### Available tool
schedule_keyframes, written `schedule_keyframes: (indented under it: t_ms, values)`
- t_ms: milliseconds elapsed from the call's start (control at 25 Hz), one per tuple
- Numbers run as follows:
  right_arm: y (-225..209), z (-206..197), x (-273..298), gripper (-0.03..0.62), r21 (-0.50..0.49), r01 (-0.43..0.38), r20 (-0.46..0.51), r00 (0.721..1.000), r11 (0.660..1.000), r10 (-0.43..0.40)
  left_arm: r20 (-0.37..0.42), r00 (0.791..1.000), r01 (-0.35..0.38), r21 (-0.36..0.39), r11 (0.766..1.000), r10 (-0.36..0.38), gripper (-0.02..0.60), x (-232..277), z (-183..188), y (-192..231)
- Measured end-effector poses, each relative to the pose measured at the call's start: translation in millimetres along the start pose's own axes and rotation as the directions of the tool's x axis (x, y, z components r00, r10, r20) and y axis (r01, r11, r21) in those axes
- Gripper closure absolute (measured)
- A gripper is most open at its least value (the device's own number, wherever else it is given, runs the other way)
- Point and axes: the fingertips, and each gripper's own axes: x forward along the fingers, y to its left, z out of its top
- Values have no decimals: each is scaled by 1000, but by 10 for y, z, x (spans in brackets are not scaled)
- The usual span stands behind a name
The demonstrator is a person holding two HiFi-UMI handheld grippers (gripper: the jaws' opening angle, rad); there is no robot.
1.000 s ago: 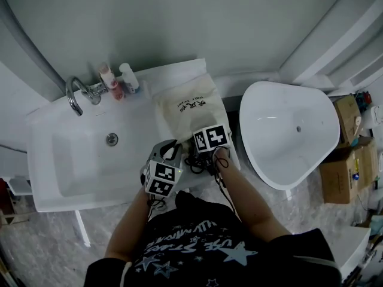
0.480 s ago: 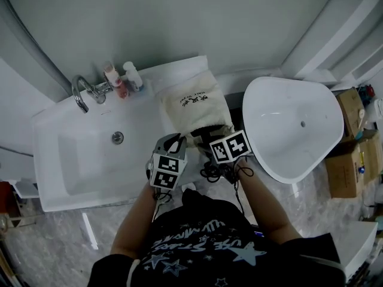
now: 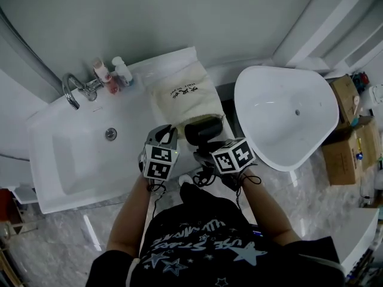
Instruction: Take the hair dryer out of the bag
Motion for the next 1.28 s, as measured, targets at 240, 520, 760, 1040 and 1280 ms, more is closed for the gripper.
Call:
schedule_keyframes:
  t_ms: [240,520,760,1040,1280]
  values:
    - [167,-88,-192,401,6,-13,69,998,1000,12,-26,999,-25,26,999,25,520,-27,-100,-26]
    - [420,-117,-401,401,16,0,175,985,1000,-3,36,997,-64,22,998,63,448,-412,-142,-97]
    - [767,-129,-578,401,24,24,311,950,999,-30,150,981,-126,5,992,124,449,-1261,-147,-105]
    - [1317,-202,-828,401,45,36,469,882,998,-53,214,970,-119,-16,993,119,449,-2179,-405,-241]
    - [1855,-443,-1056,401,67,43,595,800,997,-74,270,960,-67,-16,998,69,472,-2794,-606,-527]
